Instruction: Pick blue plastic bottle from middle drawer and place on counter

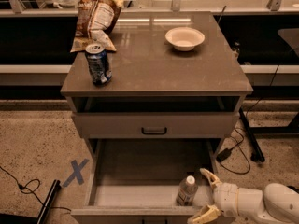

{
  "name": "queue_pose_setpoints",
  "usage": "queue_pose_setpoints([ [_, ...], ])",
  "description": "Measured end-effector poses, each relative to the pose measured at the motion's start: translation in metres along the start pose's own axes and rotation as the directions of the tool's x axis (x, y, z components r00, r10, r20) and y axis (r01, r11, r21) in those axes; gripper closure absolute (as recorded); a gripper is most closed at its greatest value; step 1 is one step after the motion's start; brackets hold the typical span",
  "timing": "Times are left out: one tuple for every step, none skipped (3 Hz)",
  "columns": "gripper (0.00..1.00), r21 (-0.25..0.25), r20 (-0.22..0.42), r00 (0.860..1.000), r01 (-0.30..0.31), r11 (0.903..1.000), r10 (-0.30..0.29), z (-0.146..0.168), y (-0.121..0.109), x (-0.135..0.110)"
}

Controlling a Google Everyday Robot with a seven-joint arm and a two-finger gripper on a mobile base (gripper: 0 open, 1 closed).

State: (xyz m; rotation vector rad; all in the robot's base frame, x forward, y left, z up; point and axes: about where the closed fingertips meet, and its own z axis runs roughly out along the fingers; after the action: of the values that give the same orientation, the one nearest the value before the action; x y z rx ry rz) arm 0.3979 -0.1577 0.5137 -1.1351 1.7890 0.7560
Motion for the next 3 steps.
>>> queue_pose_setpoints([
  [0.0, 0.014, 0.009, 1.0, -0.001, 0.9999, 0.001, 0.003, 0.0, 0.002],
  [0.0, 0.085, 0.015, 1.0, 0.017, 0.9962, -0.018, 0.013, 0.005, -0.002],
  [0.0, 0.214, -0.005, 1.0, 0.01, 0.9767, -0.009, 0.024, -0.017, 0.004],
])
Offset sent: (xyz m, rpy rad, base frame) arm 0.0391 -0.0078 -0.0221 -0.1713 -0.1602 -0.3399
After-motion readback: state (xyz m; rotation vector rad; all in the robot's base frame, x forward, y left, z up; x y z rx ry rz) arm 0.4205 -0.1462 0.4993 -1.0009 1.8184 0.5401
